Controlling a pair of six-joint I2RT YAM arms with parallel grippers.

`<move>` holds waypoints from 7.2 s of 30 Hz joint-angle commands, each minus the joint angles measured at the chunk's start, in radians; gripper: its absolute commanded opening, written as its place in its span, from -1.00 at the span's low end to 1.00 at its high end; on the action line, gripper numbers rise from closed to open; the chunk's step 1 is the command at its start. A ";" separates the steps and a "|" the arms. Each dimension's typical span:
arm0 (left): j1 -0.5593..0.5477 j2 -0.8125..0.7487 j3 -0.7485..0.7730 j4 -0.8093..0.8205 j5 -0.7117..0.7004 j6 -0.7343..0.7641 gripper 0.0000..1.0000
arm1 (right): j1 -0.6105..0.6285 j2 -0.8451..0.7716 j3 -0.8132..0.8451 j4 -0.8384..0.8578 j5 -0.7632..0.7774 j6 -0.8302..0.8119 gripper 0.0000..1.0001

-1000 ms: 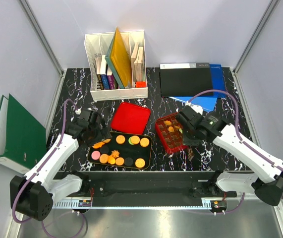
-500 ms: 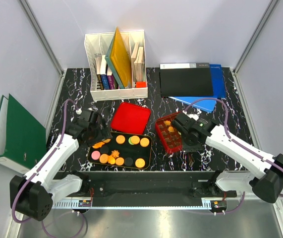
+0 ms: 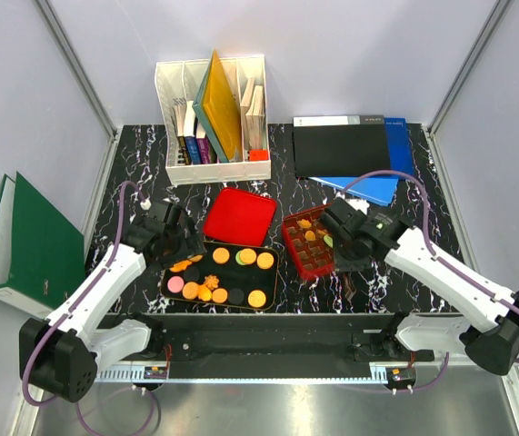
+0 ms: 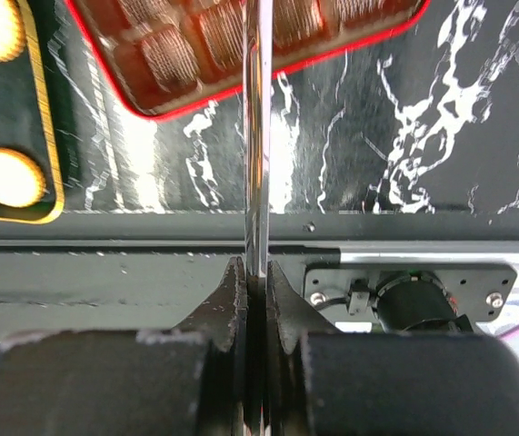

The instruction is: Pack the cookies

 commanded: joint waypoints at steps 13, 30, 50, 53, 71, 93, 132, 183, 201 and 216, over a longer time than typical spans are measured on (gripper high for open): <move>-0.004 0.013 -0.007 0.032 0.004 0.006 0.95 | -0.004 0.026 0.057 0.014 -0.114 -0.069 -1.00; -0.004 0.034 -0.006 0.041 0.005 0.009 0.95 | -0.005 0.056 -0.025 -0.028 0.007 -0.031 -1.00; -0.002 0.036 -0.010 0.047 0.013 0.015 0.95 | -0.038 0.068 -0.103 0.025 -0.049 -0.049 -1.00; -0.004 0.033 -0.010 0.046 0.013 0.018 0.95 | -0.036 0.053 -0.069 0.023 -0.028 -0.029 -1.00; -0.004 0.023 -0.010 0.046 0.019 0.020 0.95 | -0.056 0.072 0.026 -0.043 0.118 -0.024 -1.00; -0.004 0.036 -0.012 0.051 0.020 0.025 0.95 | -0.062 0.089 0.024 0.064 0.099 -0.040 -1.00; -0.004 0.048 -0.016 0.061 0.025 0.024 0.95 | -0.105 0.045 -0.026 0.133 -0.191 -0.112 -1.00; -0.004 0.072 -0.006 0.060 0.020 0.023 0.95 | -0.105 0.034 -0.028 0.038 -0.313 -0.230 -1.00; -0.004 0.066 -0.015 0.061 0.014 0.018 0.95 | -0.105 0.158 -0.084 0.058 -0.310 -0.231 -1.00; -0.004 0.062 -0.015 0.063 0.008 0.018 0.95 | -0.099 0.070 0.118 0.092 -0.154 -0.209 -1.00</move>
